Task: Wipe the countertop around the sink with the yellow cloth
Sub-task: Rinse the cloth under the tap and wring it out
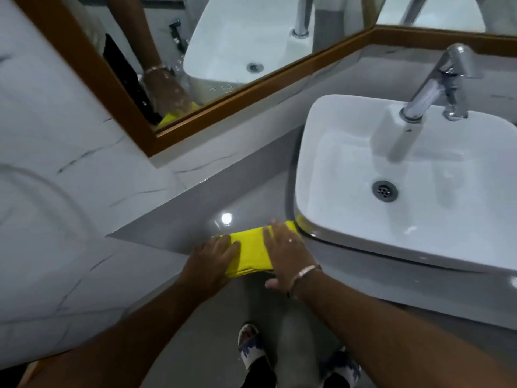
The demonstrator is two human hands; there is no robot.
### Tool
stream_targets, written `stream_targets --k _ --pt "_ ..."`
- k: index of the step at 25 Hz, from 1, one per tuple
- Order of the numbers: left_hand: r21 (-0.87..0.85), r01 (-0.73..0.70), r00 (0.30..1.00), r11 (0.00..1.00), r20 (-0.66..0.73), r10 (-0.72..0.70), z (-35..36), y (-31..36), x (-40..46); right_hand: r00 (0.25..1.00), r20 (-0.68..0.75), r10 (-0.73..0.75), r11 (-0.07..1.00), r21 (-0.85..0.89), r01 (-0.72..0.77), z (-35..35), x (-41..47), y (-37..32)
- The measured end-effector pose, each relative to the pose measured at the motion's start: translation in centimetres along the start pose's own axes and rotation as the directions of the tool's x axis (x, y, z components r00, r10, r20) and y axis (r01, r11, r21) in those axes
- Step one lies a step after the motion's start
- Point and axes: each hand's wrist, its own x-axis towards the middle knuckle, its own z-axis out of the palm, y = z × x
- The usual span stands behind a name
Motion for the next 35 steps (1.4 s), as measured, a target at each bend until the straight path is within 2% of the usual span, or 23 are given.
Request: stream_targets --k 2,5,7,8,9,10,11,13,15,16,17,19,22,23,25,27,28,29,30,31,32,33,35 --pt "0.02 -0.056 0.998 0.998 -0.008 0.056 -0.4 -1.5 0.0 0.977 0.044 0.21 0.977 -0.05 -0.208 -0.3 2.6 -1.1" --pt "-0.058 -0.147 0.989 0.987 -0.041 0.145 -1.0 -3.2 -0.5 0.971 0.133 0.199 0.979 0.015 -0.202 -2.2 3.2 -2.1" --pt "-0.098 -0.134 0.99 0.986 -0.06 0.128 -2.0 -3.9 -0.8 0.939 0.315 0.136 0.975 0.127 -0.184 -3.5 2.5 -2.3" --pt "-0.139 -0.098 0.991 0.985 -0.105 0.084 -2.8 -3.9 -0.7 0.89 0.442 0.11 0.933 0.264 -0.246 -4.5 1.9 -2.0" --pt "-0.185 -0.065 0.979 0.981 -0.202 0.027 -3.6 -3.7 -0.7 0.823 0.561 0.087 0.792 0.463 -0.399 -5.9 1.0 -1.3" --pt "-0.225 -0.047 0.95 0.973 -0.31 -0.026 -4.4 -3.1 -0.6 0.754 0.655 0.041 0.55 0.615 -0.565 -7.2 0.0 -0.4" --pt "-0.232 -0.056 0.91 0.971 -0.413 -0.046 -5.1 -2.4 -0.6 0.69 0.722 -0.053 0.286 0.673 -0.682 -8.3 -0.9 0.5" --pt "-0.202 -0.161 0.831 0.966 -0.556 0.022 -6.5 0.4 -0.5 0.655 0.719 -0.232 -0.051 0.664 -0.746 -10.6 -3.3 3.8" --pt "-0.169 -0.281 0.784 0.945 -0.609 0.124 -7.7 4.5 0.3 0.665 0.629 -0.403 -0.237 0.63 -0.74 -12.6 -5.9 7.4" --pt "-0.17 -0.311 0.765 0.935 -0.628 0.141 -8.7 6.7 1.5 0.654 0.582 -0.483 -0.297 0.594 -0.748 -13.4 -7.0 9.2" --pt "-0.186 -0.319 0.75 0.929 -0.65 0.128 -9.6 8.8 3.1 0.617 0.541 -0.571 -0.298 0.564 -0.77 -14.4 -8.2 11.0" --pt "-0.226 -0.354 0.705 0.908 -0.702 0.1 -12.3 13.2 7.0 0.49 0.489 -0.722 -0.146 0.584 -0.798 -15.9 -10.2 13.8" --pt "-0.213 -0.568 0.612 0.795 -0.755 0.235 -16.9 18.8 14.0 0.36 0.524 -0.772 0.023 0.589 -0.807 -17.8 -12.8 19.7" --pt "-0.191 -0.608 0.621 0.77 -0.72 0.312 -18.7 19.9 15.9 0.335 0.562 -0.756 0.075 0.582 -0.809 -18.4 -13.2 21.8" --pt "-0.178 -0.571 0.766 0.802 -0.467 0.442 -22.3 21.4 19.0 0.318 0.673 -0.668 0.17 0.553 -0.815 -19.3 -13.5 25.9" --pt "-0.08 -0.386 0.922 0.919 -0.066 0.382 -25.0 22.8 21.8 0.387 0.798 -0.462 0.207 0.522 -0.828 -20.0 -13.1 28.8" --pt "0.001 -0.303 0.952 0.953 0.053 0.302 -25.8 23.2 23.2 0.473 0.836 -0.277 0.302 0.543 -0.783 -19.9 -12.5 29.6" --pt "0.054 -0.237 0.965 0.97 0.13 0.229 -26.0 23.8 24.5 0.609 0.792 -0.045 0.513 0.541 -0.666 -19.4 -11.5 30.2" --pt "0.048 -0.179 0.965 0.983 0.206 0.165 -25.9 24.2 25.7 0.768 0.625 0.139 0.744 0.446 -0.498 -18.9 -10.5 30.7" --pt "-0.024 -0.11 0.942 0.994 0.317 0.112 -25.5 24.5 26.7 0.899 0.391 0.2 0.907 0.273 -0.32 -18.2 -9.6 31.2" --pt "-0.159 -0.025 0.896 0.987 0.435 0.093 -25.0 24.6 27.8 0.971 0.176 0.164 0.979 0.095 -0.182 -17.3 -8.6 31.7" --pt "-0.322 0.084 0.84 0.943 0.533 0.107 -24.4 24.7 28.6 0.997 0.023 0.072 0.997 -0.033 -0.071 -16.3 -7.9 32.7" --pt "-0.601 0.346 0.754 0.72 0.635 0.168 -23.1 25.5 28.6 0.972 -0.155 -0.177 0.97 -0.194 0.146 -14.5 -6.7 34.8"
